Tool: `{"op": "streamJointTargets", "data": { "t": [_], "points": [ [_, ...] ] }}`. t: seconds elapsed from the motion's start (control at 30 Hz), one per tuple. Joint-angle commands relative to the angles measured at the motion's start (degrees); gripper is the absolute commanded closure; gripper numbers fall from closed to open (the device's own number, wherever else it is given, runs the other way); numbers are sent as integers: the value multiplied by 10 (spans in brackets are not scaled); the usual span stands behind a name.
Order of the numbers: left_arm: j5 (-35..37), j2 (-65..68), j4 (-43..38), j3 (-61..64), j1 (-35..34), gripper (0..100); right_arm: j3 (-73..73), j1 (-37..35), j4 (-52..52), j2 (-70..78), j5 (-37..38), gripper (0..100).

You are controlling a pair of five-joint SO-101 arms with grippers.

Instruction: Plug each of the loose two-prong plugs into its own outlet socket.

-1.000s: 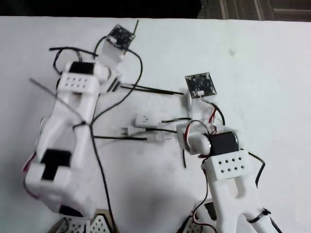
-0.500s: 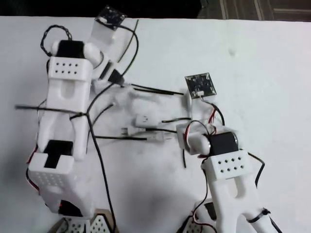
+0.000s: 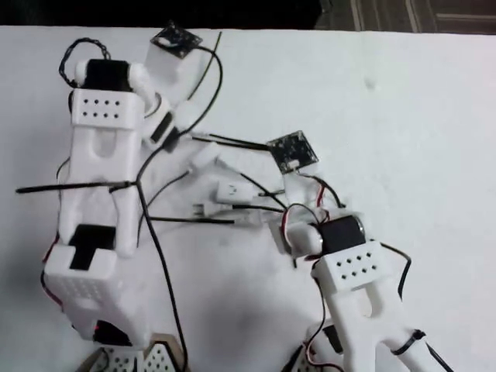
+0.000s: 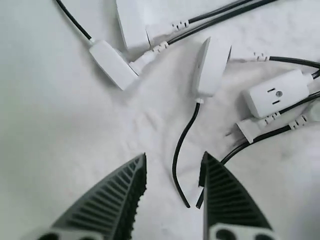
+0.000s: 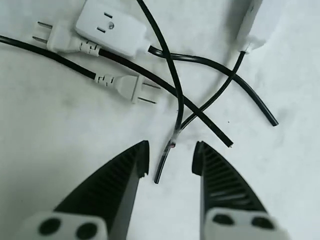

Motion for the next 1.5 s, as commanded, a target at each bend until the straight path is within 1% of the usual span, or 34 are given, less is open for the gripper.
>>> {"op": "streamJointTargets", "data": {
  "t": [0.0, 0.13, 0.23, 0.33, 0.47, 0.57, 0.67, 0.77, 0.83, 0.93, 1.03, 1.1, 1.23, 1.47],
  "points": [
    [-3, -120, -2, 47, 1, 823, -4, -6, -3, -13, 41, 858],
    [33, -244, -41, 164, -2, 823, -3, -14, 18, -13, 88, 855],
    [46, -318, -91, 294, -2, 823, -3, -40, 42, -13, 117, 854],
    [47, -381, -150, 438, -9, 823, -3, -71, 66, -13, 125, 854],
    [82, -460, -255, 614, -72, 823, 0, -95, 65, -12, 128, 854],
    [82, -507, -323, 724, -121, 822, 6, -125, 65, -12, 177, 854],
    [81, -542, -354, 805, -154, 785, 3, -148, 65, 3, 215, 854],
    [81, -560, -364, 867, -182, 722, -23, -154, 65, 63, 237, 854],
    [74, -574, -366, 903, -196, 698, -42, -154, 65, 124, 257, 851],
    [22, -596, -372, 939, -209, 698, -91, -153, 65, 222, 277, 802],
    [17, -622, -394, 966, -210, 698, -153, -152, 66, 305, 285, 748],
    [17, -641, -401, 980, -210, 698, -194, -153, 66, 348, 290, 752],
    [15, -677, -402, 1003, -209, 698, -253, -152, 66, 402, 324, 759],
    [14, -736, -402, 1034, -209, 698, -274, -135, 53, 456, 382, 779]
  ]
}}
